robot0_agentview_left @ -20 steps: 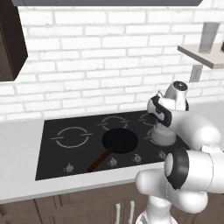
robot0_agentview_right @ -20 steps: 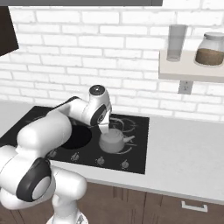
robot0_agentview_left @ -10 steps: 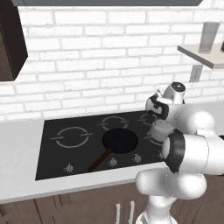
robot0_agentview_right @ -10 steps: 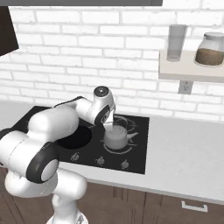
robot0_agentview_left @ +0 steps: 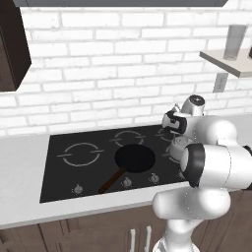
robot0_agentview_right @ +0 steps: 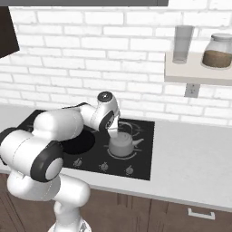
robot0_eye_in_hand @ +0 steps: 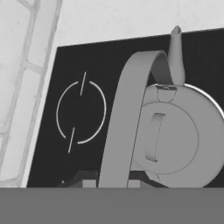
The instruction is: Pick the kettle from the counter and place it on a stove burner. Then turn the burner on.
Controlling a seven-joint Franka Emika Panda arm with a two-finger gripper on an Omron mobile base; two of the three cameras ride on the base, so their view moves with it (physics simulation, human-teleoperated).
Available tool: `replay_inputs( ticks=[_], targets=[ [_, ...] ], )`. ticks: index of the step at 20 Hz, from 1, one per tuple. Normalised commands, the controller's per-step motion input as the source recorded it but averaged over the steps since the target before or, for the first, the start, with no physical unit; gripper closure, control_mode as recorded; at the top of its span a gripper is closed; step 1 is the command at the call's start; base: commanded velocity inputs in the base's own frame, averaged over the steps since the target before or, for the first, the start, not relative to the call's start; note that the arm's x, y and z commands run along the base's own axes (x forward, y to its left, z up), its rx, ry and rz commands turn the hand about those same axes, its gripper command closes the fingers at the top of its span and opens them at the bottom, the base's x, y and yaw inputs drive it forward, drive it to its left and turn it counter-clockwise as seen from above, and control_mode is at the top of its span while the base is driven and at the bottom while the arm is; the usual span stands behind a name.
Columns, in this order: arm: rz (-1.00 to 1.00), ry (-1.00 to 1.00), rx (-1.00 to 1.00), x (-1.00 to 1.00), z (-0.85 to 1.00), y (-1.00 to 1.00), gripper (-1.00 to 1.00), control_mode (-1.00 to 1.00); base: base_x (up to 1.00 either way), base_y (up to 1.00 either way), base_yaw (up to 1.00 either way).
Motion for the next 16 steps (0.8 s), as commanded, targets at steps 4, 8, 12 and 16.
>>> replay_inputs(
  ticks=[4, 8, 12, 16],
  targets=[
    [0.0, 0.0, 0.0, 0.0, -0.27, 0.0, 1.0, -1.0, 0.0, 0.0, 0.0],
    [0.0, 0.0, 0.0, 0.0, -0.04, 0.0, 1.0, -1.0, 0.0, 0.0, 0.0],
    [0.0, 0.0, 0.0, 0.0, 0.0, 0.0, -1.0, -1.0, 0.0, 0.0, 0.0],
    [0.0, 0.0, 0.0, 0.0, 0.0, 0.0, -1.0, -1.0, 0.0, 0.0, 0.0]
  ],
)
